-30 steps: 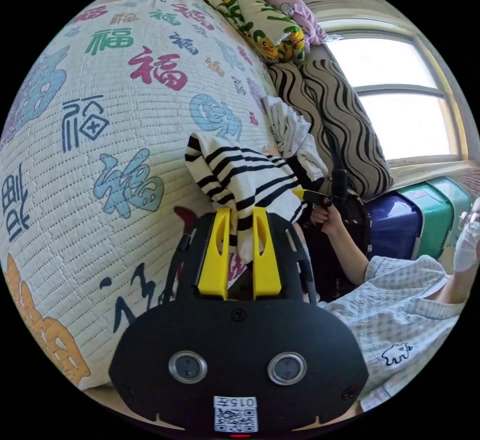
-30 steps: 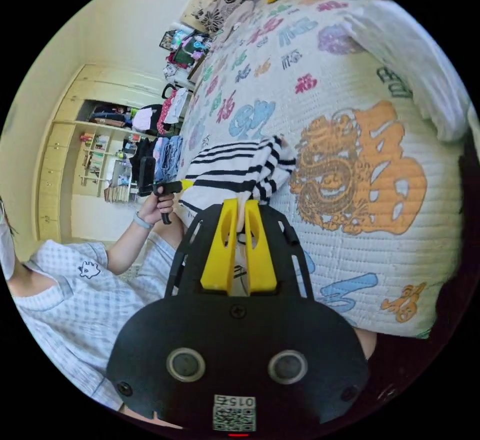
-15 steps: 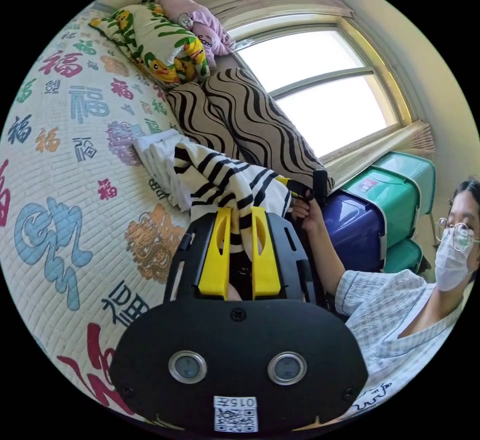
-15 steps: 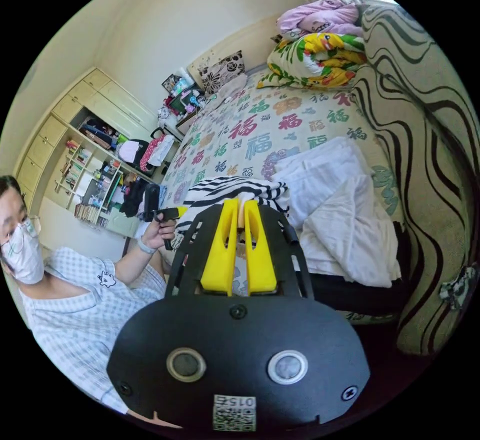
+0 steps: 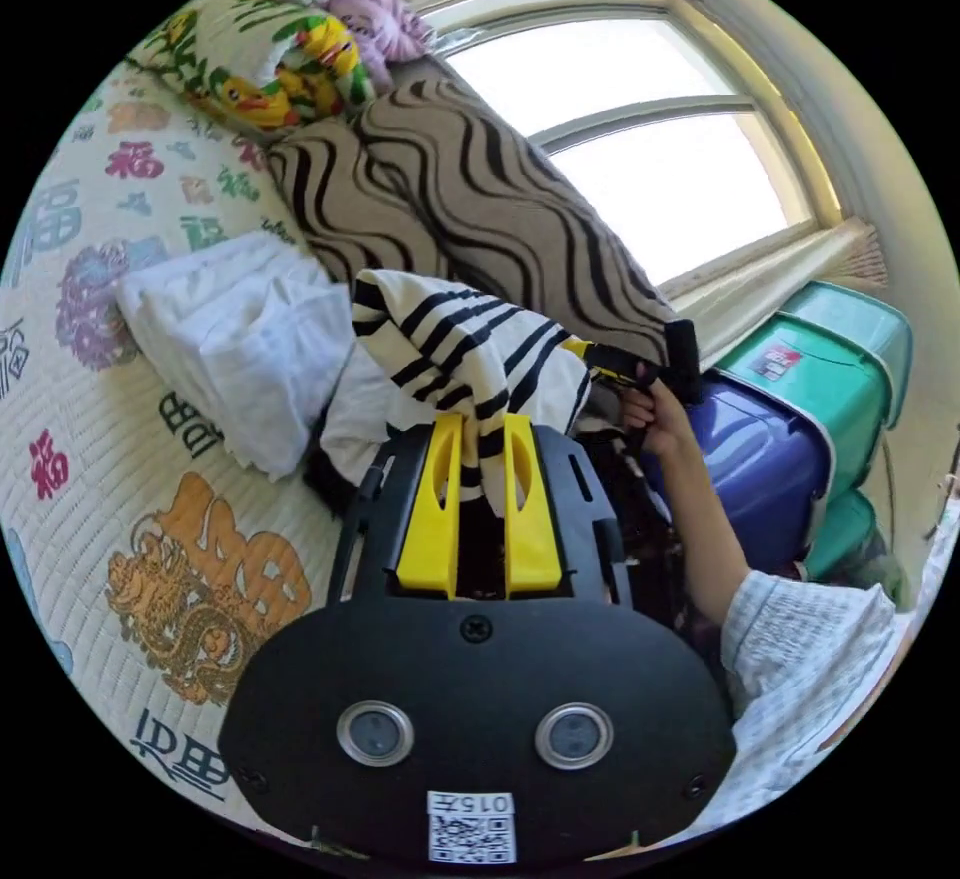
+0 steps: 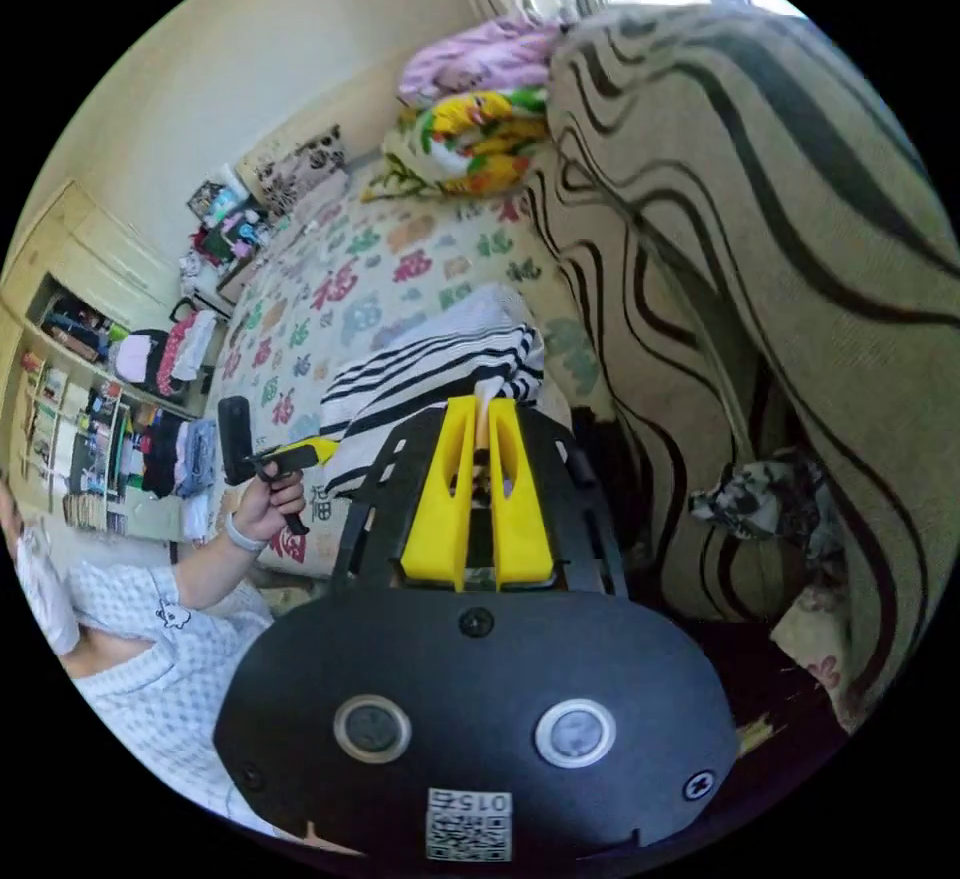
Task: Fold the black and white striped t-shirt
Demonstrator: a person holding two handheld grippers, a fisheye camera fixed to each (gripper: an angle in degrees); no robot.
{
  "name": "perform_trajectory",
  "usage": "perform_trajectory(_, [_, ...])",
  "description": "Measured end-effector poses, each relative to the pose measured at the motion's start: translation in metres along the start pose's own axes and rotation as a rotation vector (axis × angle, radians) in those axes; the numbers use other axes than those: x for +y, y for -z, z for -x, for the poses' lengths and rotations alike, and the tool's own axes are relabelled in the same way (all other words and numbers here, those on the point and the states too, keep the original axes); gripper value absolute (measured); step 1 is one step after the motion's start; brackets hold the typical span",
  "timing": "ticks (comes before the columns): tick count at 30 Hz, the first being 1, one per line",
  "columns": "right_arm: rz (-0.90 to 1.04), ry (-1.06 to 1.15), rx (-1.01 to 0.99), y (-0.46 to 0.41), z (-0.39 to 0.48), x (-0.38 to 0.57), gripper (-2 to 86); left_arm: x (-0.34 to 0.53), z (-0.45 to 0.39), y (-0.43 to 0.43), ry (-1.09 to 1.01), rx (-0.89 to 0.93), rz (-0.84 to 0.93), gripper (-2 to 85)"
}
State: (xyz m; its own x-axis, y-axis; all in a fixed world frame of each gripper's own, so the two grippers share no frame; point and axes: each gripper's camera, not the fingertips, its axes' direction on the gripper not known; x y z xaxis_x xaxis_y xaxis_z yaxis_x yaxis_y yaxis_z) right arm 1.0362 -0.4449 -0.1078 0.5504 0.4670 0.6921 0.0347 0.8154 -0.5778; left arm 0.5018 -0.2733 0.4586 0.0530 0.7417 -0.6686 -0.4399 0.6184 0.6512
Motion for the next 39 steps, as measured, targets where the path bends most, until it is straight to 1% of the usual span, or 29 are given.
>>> perform_trajectory(2, [0.155,-0.095,0.006,-0.04,-0.009,-0.006,1.3,0.008,0.029,-0.034,0.097,-0.037,0.093,6.6])
perform_trajectory(3, [0.194,-0.109,0.068,-0.054,-0.005,-0.006,1.5,0.015,0.041,-0.042,0.139,-0.017,0.085,6.6])
perform_trajectory(5, [0.213,-0.125,0.109,-0.07,0.002,-0.007,2.0,0.022,0.046,-0.041,0.162,0.048,0.028,6.7])
perform_trajectory(7, [0.242,-0.142,0.121,-0.085,0.009,-0.007,2.9,0.02,0.038,-0.04,0.155,0.028,0.027,6.8])
perform_trajectory(10, [0.224,-0.158,0.16,-0.104,0.025,-0.005,4.6,0.008,0.022,-0.036,0.142,0.008,0.032,6.8])
perform_trajectory(13, [0.187,-0.159,0.251,-0.119,0.045,-0.004,5.3,-0.005,0.014,-0.031,0.157,-0.01,0.054,6.9])
perform_trajectory(15, [0.059,-0.074,0.416,-0.123,0.083,-0.002,4.5,-0.011,0.006,-0.027,0.166,-0.079,0.07,7.1])
perform_trajectory(17, [0.011,0.023,0.452,-0.138,0.115,-0.001,3.3,-0.015,-0.002,-0.023,0.156,-0.111,0.085,7.2])
perform_trajectory(19, [0.059,0.103,0.387,-0.168,0.143,-0.002,2.6,-0.018,-0.007,-0.015,0.167,-0.096,0.086,7.3])
perform_trajectory(20, [0.103,0.126,0.392,-0.193,0.156,-0.002,1.9,-0.02,-0.008,-0.008,0.18,-0.085,0.088,7.3])
perform_trajectory(21, [0.132,0.118,0.497,-0.219,0.165,0.0,0.7,-0.021,-0.011,-0.001,0.189,-0.076,0.092,7.4])
perform_trajectory(22, [0.153,0.133,0.562,-0.232,0.168,0.002,0.5,-0.022,-0.012,0.003,0.191,-0.072,0.097,7.4])
perform_trajectory(23, [0.239,0.178,0.672,-0.26,0.172,0.005,-0.1,-0.023,-0.015,0.011,0.191,-0.065,0.109,7.6])
perform_trajectory(24, [0.321,0.178,0.674,-0.285,0.171,0.01,-0.3,-0.025,-0.019,0.019,0.184,-0.06,0.12,7.8])
perform_trajectory(26, [0.398,0.131,0.609,-0.318,0.168,0.02,-0.4,-0.026,-0.026,0.032,0.175,-0.055,0.144,8.0])
perform_trajectory(28, [0.408,0.147,0.651,-0.337,0.179,0.028,-0.5,-0.026,-0.036,0.05,0.159,-0.029,0.175,8.1])
perform_trajectory(31, [0.324,0.172,0.697,-0.344,0.208,0.039,-0.6,-0.017,-0.06,0.108,0.084,0.017,0.15,8.0])
perform_trajectory(33, [0.192,0.192,0.623,-0.341,0.239,0.054,-0.6,0.003,-0.076,0.171,0.011,0.088,0.112,8.2])
perform_trajectory(34, [0.16,0.199,0.595,-0.34,0.247,0.058,-0.6,0.01,-0.079,0.189,-0.003,0.102,0.103,8.2])
perform_trajectory(36, [0.044,0.252,0.471,-0.345,0.289,0.082,-0.6,0.046,-0.089,0.267,-0.031,0.059,0.074,8.2])
perform_trajectory(37, [0.022,0.271,0.442,-0.348,0.3,0.088,-0.6,0.057,-0.091,0.288,-0.036,0.033,0.071,8.2])
perform_trajectory(39, [-0.018,0.381,0.335,-0.372,0.352,0.114,-0.6,0.108,-0.099,0.381,-0.022,-0.057,0.029,8.1])
